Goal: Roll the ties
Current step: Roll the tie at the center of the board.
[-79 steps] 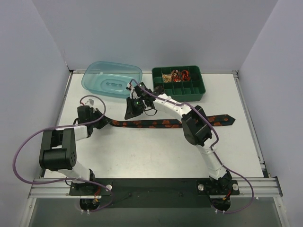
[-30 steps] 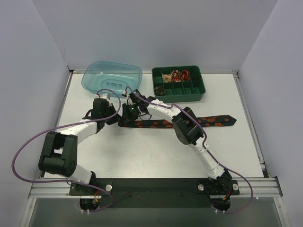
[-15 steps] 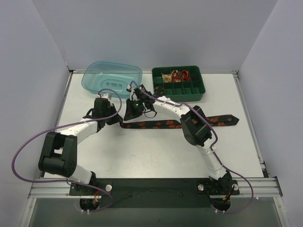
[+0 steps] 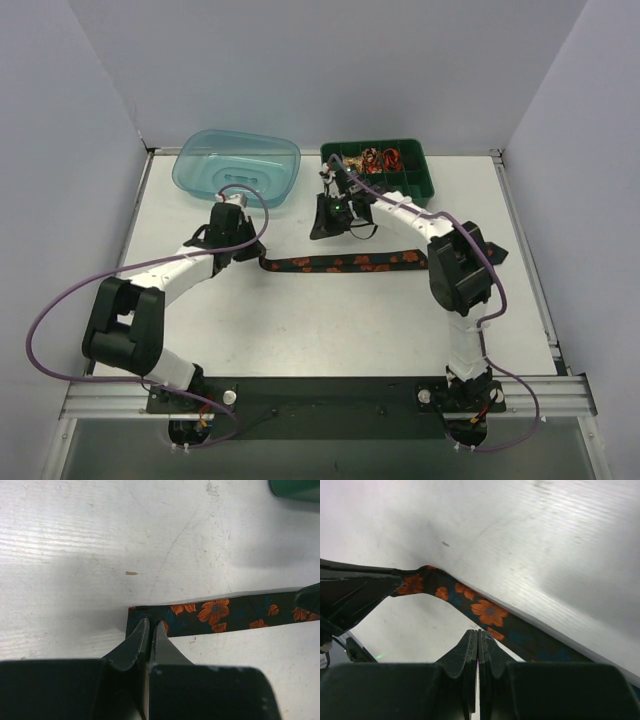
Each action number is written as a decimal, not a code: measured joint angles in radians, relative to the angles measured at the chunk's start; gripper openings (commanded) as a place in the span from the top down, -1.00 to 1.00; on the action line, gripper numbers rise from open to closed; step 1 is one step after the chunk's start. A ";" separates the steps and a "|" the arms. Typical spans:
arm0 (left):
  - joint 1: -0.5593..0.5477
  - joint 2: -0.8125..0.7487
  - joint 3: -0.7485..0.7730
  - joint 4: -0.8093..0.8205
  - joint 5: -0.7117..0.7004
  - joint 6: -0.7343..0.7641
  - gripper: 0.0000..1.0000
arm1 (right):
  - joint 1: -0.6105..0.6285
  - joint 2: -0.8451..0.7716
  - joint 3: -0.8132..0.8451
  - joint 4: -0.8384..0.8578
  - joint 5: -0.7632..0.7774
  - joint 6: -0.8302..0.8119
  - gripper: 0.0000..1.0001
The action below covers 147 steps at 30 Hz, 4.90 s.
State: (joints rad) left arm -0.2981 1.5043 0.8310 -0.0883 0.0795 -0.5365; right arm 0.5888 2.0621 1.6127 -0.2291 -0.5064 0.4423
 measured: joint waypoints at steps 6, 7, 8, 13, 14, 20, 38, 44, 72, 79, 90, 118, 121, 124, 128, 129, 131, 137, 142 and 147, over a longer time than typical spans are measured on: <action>-0.062 0.033 0.027 -0.009 -0.048 0.000 1.00 | -0.045 -0.084 -0.078 -0.028 0.044 -0.031 1.00; -0.073 0.041 0.028 -0.012 -0.060 0.000 1.00 | -0.042 -0.089 -0.084 -0.031 0.045 -0.034 1.00; -0.085 0.049 0.029 -0.015 -0.072 -0.001 1.00 | -0.038 -0.090 -0.089 -0.035 0.046 -0.038 1.00; -0.136 0.093 0.039 -0.026 -0.130 -0.002 1.00 | -0.031 -0.091 -0.117 -0.045 0.047 -0.051 1.00; -0.144 0.101 0.041 -0.028 -0.139 -0.004 1.00 | -0.029 -0.091 -0.122 -0.045 0.047 -0.052 1.00; -0.179 0.144 0.056 -0.033 -0.190 -0.017 1.00 | -0.029 -0.092 -0.150 -0.047 0.047 -0.058 1.00; -0.205 0.158 0.031 0.098 -0.203 -0.132 1.00 | -0.029 -0.091 -0.182 -0.042 0.047 -0.069 1.00; -0.205 0.185 -0.007 0.177 -0.194 -0.171 0.52 | -0.029 -0.075 -0.185 -0.028 0.047 -0.069 1.00; -0.291 0.192 -0.098 0.383 -0.294 -0.241 0.37 | -0.024 -0.010 -0.186 -0.021 0.058 -0.069 1.00; -0.308 0.211 -0.084 0.385 -0.344 -0.248 0.41 | -0.024 -0.006 -0.186 -0.021 0.058 -0.069 1.00; -0.364 0.291 0.034 0.292 -0.484 -0.246 0.41 | -0.024 -0.005 -0.186 -0.021 0.058 -0.069 1.00; -0.405 0.044 0.000 0.060 -0.587 -0.173 -0.26 | 0.009 -0.005 -0.180 -0.023 0.052 -0.070 1.00; -0.397 -0.012 -0.014 0.045 -0.595 -0.161 -0.28 | 0.031 -0.005 -0.153 -0.029 0.046 -0.070 1.00; -0.373 -0.069 -0.048 0.040 -0.594 -0.158 -0.28 | 0.056 -0.005 -0.108 -0.029 0.042 -0.070 1.00; -0.312 -0.132 -0.119 0.040 -0.569 -0.163 -0.28 | 0.074 -0.005 -0.070 -0.023 0.032 -0.070 1.00; -0.294 -0.146 -0.141 0.039 -0.560 -0.166 -0.27 | 0.077 -0.005 -0.068 -0.021 0.029 -0.070 1.00; -0.250 -0.178 -0.191 0.039 -0.538 -0.172 -0.28 | 0.080 -0.005 -0.067 -0.023 0.026 -0.070 1.00; -0.153 -0.257 -0.315 0.085 -0.455 -0.186 -0.29 | 0.081 -0.005 -0.063 -0.024 0.025 -0.070 1.00; -0.106 -0.268 -0.392 0.213 -0.341 -0.195 -0.30 | 0.087 -0.004 -0.050 -0.026 0.024 -0.070 1.00; -0.097 -0.272 -0.434 0.312 -0.265 -0.213 -0.34 | 0.087 -0.004 -0.048 -0.026 0.024 -0.070 1.00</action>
State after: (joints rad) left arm -0.3950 1.2320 0.3969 0.2241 -0.1856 -0.7494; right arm 0.6758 2.0583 1.5646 -0.2550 -0.4828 0.3725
